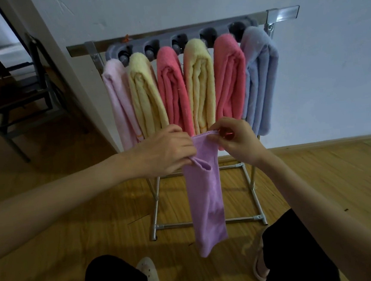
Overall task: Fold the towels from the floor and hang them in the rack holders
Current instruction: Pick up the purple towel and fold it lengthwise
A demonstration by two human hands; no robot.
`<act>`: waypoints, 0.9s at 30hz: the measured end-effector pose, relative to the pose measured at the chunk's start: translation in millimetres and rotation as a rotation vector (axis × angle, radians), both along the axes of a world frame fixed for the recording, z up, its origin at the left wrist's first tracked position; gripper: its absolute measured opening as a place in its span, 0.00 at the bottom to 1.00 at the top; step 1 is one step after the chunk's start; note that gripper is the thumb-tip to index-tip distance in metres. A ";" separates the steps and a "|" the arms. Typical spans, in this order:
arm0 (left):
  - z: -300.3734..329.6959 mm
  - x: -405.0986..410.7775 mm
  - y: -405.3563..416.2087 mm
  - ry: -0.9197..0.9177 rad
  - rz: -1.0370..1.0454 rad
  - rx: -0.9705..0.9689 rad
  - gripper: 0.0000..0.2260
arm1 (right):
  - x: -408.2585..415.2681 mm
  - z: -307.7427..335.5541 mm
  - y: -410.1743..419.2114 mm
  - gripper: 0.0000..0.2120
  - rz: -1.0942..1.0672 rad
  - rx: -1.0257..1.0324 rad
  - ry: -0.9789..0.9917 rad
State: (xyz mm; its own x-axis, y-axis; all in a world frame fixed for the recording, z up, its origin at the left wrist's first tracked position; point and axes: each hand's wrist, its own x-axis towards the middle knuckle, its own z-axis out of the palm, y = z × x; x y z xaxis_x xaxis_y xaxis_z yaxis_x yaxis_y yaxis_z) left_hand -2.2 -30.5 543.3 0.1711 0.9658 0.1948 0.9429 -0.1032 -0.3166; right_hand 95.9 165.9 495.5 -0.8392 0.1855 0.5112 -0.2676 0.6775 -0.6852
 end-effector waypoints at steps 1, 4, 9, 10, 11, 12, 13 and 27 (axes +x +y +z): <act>0.6 -1.2 0.9 -0.034 0.014 0.025 0.09 | 1.2 1.3 0.0 0.02 0.011 -0.017 -0.001; -1.9 -2.1 3.6 -0.101 0.043 0.126 0.07 | 3.9 5.2 0.5 0.04 0.061 -0.065 -0.002; -9.1 -0.1 6.9 -0.165 0.102 0.276 0.10 | 6.4 7.6 2.1 0.05 0.159 -0.207 -0.021; -9.7 1.2 7.6 -0.183 0.112 0.301 0.11 | 6.7 7.5 1.9 0.06 0.164 -0.228 -0.019; -10.2 2.3 8.1 -0.195 0.117 0.329 0.12 | 7.1 7.3 1.7 0.07 0.166 -0.246 -0.014; -10.5 3.5 8.7 -0.204 0.121 0.356 0.12 | 7.2 7.1 1.5 0.08 0.167 -0.263 -0.013; -10.4 4.5 9.3 -0.209 0.124 0.380 0.12 | 7.4 7.1 1.7 0.08 0.169 -0.279 -0.015; -13.3 12.5 17.2 -0.278 0.300 0.533 0.12 | 7.3 10.5 -0.4 0.10 0.229 -0.478 -0.069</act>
